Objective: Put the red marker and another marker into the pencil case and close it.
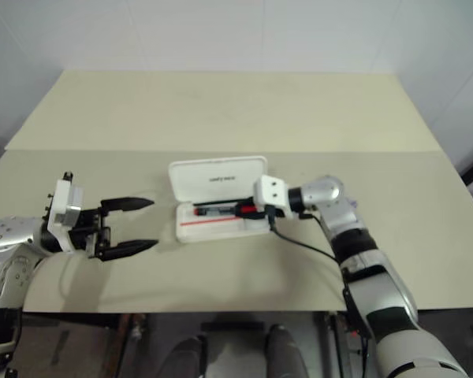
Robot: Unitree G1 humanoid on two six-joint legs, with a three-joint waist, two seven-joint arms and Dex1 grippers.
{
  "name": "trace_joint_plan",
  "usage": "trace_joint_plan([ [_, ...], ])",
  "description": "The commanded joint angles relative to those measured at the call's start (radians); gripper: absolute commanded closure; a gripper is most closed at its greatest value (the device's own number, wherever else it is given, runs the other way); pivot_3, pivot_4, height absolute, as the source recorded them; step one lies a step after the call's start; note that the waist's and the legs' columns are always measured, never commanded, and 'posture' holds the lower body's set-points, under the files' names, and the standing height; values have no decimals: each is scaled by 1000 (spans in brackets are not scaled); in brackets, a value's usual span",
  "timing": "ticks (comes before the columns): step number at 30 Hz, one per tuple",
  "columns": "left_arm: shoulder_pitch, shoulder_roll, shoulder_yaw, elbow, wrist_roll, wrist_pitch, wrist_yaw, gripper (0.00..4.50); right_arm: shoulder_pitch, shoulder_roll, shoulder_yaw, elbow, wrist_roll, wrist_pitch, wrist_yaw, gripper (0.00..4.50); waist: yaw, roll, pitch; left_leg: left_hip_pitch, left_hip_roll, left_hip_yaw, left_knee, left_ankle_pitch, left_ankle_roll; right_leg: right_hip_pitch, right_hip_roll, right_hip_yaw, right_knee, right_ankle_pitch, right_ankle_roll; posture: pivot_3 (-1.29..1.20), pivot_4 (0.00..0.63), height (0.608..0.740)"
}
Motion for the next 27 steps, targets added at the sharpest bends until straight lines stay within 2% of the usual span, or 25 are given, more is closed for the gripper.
trace_joint_plan([
  [1,6,-10,20,-44,-22,-2,14,0,-63,20,-3,69,-31,-70,-14,3916,-1,0,0,0,0,0,0,0,0,0,0,0,0,0,0,0,150,740],
  [11,7,-24,19,-52,-21,-4,24,0,-130,51,-24,197,-77,-133,-68,3916,-22,0,0,0,0,0,0,0,0,0,0,0,1,0,0,0,150,740],
  [12,7,-24,19,-50,-20,-5,23,0,-131,53,-28,197,-75,-134,-67,3168,-23,0,0,0,0,0,0,0,0,0,0,0,1,0,0,0,150,740],
  [14,5,-25,17,-44,-18,-9,21,0,-131,53,-33,194,-73,-149,-67,2585,-24,0,0,0,0,0,0,0,0,0,0,0,1,0,0,0,150,740],
  [21,-12,-30,6,-14,-7,-23,6,0,-133,50,-55,148,-32,-146,-22,62,-24,0,0,1,0,0,0,0,0,0,0,0,1,0,0,0,150,740],
  [27,-11,-28,8,-7,-8,-27,0,0,-104,44,-115,-57,115,1,66,26,-24,1,1,1,0,0,0,0,-1,0,0,0,4,0,0,0,150,740],
])
